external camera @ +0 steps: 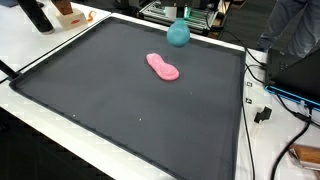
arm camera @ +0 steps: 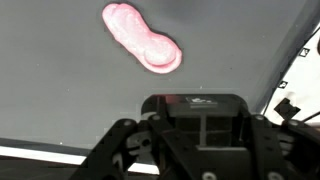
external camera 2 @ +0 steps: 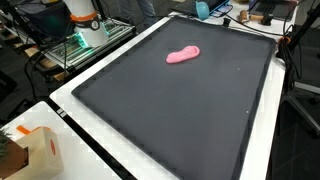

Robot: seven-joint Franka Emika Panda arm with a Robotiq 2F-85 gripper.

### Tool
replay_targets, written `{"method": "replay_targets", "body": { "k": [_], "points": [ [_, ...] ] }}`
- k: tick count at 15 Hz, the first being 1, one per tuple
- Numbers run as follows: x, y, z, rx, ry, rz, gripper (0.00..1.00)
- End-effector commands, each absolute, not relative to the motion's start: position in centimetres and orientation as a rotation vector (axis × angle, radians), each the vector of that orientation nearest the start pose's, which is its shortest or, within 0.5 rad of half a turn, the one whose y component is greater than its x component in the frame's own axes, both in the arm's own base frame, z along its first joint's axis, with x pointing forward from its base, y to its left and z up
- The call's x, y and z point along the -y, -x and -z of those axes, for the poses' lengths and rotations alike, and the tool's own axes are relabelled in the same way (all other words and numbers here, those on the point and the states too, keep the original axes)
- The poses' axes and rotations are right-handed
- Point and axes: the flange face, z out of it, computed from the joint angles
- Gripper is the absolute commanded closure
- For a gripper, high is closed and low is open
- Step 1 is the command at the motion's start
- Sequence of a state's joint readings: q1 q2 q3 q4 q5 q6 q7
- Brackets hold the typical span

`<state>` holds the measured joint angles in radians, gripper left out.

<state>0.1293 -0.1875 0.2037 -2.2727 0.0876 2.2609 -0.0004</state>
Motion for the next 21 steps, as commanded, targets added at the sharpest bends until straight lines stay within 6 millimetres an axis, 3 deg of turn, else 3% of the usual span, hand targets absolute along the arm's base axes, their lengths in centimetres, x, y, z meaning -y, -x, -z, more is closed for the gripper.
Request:
{"method": "replay_targets", "body": {
  "k": [1,6,7,17,18,21],
  "points": [
    [-18.6,-47.7,-46.7,0.287,3.078,0.185,0.65],
    [-19.3,-48.4,-47.4,0.094,3.124,0.138,0.65],
    [-18.9,-48.0,-47.3,0.155,3.089,0.165,0.40],
    [-19.1,-48.5,-47.2,0.109,3.095,0.149,0.40],
    [-19.2,-48.8,-46.9,0.083,3.115,0.168,0.65],
    [-20.0,-49.8,-45.5,-0.105,3.196,0.217,0.65]
  ]
}}
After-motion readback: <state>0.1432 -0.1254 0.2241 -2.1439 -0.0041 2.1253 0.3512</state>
